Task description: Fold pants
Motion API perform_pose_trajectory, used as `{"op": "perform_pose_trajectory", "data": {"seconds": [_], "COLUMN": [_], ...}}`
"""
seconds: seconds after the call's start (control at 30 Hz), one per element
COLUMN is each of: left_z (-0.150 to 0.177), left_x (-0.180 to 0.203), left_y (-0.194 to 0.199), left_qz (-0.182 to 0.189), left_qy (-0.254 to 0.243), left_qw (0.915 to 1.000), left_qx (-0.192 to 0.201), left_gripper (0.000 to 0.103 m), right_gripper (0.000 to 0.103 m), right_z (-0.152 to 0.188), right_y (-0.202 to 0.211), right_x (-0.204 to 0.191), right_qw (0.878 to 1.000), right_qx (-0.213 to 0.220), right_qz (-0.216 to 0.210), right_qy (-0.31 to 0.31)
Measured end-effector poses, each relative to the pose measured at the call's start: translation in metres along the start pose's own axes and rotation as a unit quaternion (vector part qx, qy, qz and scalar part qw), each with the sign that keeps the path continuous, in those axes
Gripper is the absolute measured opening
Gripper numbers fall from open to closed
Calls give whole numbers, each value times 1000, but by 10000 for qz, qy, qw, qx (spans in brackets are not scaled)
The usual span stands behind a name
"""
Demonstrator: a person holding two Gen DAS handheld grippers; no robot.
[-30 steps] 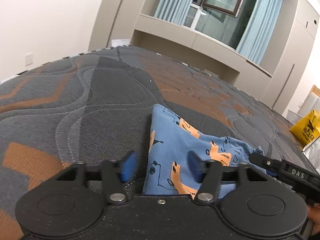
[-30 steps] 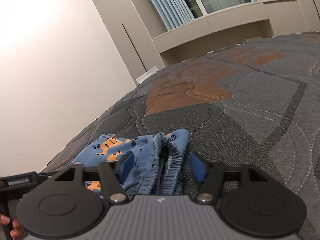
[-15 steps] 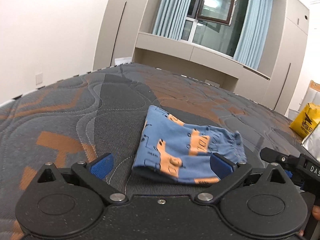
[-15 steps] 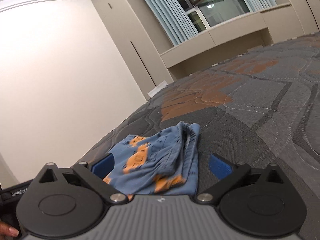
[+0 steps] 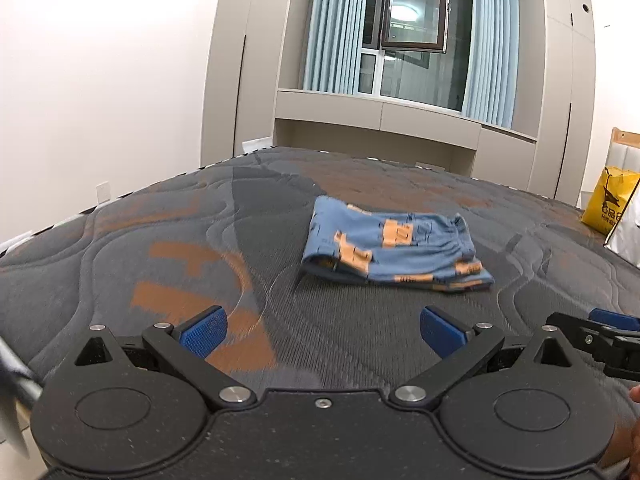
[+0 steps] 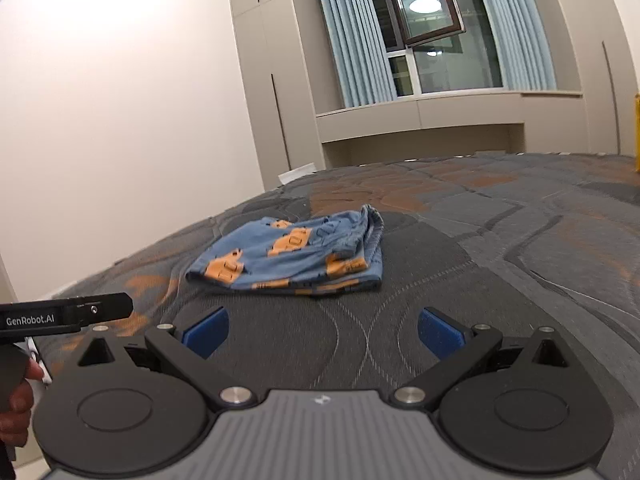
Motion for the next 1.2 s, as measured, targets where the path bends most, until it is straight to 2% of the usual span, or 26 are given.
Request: {"op": "perform_pose_trajectory", "data": {"seconds": [0.23, 0.4, 1.2], "left_z": [19, 25, 27], "left_x": [-3, -5, -8], "left_y": [22, 30, 26], "left_qz": [-54, -64, -17], "left_qy": [-58, 21, 167], "left_qw": [10000, 10000, 9998], "left_qx": [-39, -39, -126], "left_gripper": [102, 102, 102], "right_gripper": [103, 103, 103], "right_z": [12, 16, 19], "right_y": [26, 35, 35], "right_x": [-14, -14, -14], "right_qw": [9987, 9986, 9982], "right_qx": [132, 96, 22], "right_qz": [246, 268, 278], "right_qy": [417, 455, 539]}}
Point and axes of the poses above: each gripper's, at about its wrist camera, not at the fingertips, and y roughly against the way its jaws point, x to its right, z to its underside, the point moved 2 cm from there along -y, roughly the way its jaws point, and after that the axes turned 5 degrees about z, right-handed, at the moved point
